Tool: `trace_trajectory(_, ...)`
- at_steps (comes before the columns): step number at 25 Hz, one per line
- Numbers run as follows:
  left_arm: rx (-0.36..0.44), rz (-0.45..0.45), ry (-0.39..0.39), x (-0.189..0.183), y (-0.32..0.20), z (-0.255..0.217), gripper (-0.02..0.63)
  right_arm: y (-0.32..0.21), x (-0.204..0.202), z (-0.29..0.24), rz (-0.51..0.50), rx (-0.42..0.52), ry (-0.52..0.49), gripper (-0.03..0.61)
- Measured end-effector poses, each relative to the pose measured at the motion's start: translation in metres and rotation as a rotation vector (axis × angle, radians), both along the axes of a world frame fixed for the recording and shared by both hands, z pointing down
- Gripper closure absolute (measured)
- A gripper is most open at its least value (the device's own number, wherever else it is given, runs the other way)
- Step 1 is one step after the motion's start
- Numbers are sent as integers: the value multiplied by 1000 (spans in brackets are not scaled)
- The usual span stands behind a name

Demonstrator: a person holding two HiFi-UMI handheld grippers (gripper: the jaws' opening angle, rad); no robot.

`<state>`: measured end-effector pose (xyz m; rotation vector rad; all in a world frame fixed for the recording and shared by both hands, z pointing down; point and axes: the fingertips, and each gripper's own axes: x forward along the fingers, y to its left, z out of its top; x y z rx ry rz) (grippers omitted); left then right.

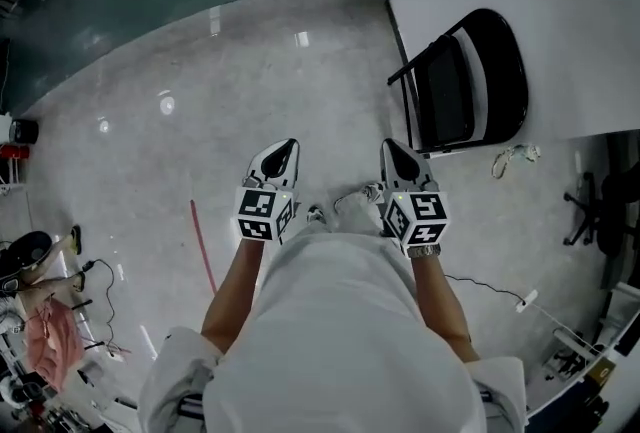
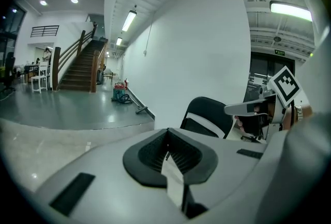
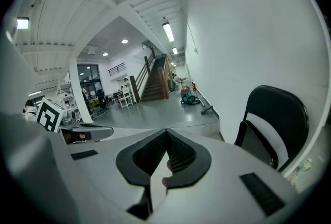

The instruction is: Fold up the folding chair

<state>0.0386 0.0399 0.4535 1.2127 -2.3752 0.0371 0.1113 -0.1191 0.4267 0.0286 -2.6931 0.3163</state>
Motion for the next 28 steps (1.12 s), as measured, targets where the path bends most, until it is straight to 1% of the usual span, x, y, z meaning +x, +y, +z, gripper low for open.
trace_trajectory(3,-2,-4,8,15,32,4,603,38,11,1,-19,7,8,574)
trace_trajectory(6,1,4,-2,27,50,4,603,59,20,3,-25,21,7,575)
trace_trajectory(11,14,-7,-18,42,67,-1,603,71,33,-4,-26,54,1,575)
trace_trajectory(15,34,-24,-9,47,65,-1,603,64,50,-11,-6,78,-9,575)
trace_trajectory(18,40,-6,-3,55,46,2,603,46,66,-7,24,71,4,575)
trace_trajectory(21,24,33,9,73,17,6,603,24,88,-3,62,44,17,575)
trace_trajectory(24,20,77,16,98,-22,1,603,-7,113,-6,92,35,30,575)
trace_trajectory(28,37,110,17,125,-82,-4,603,-63,134,-10,109,41,39,574)
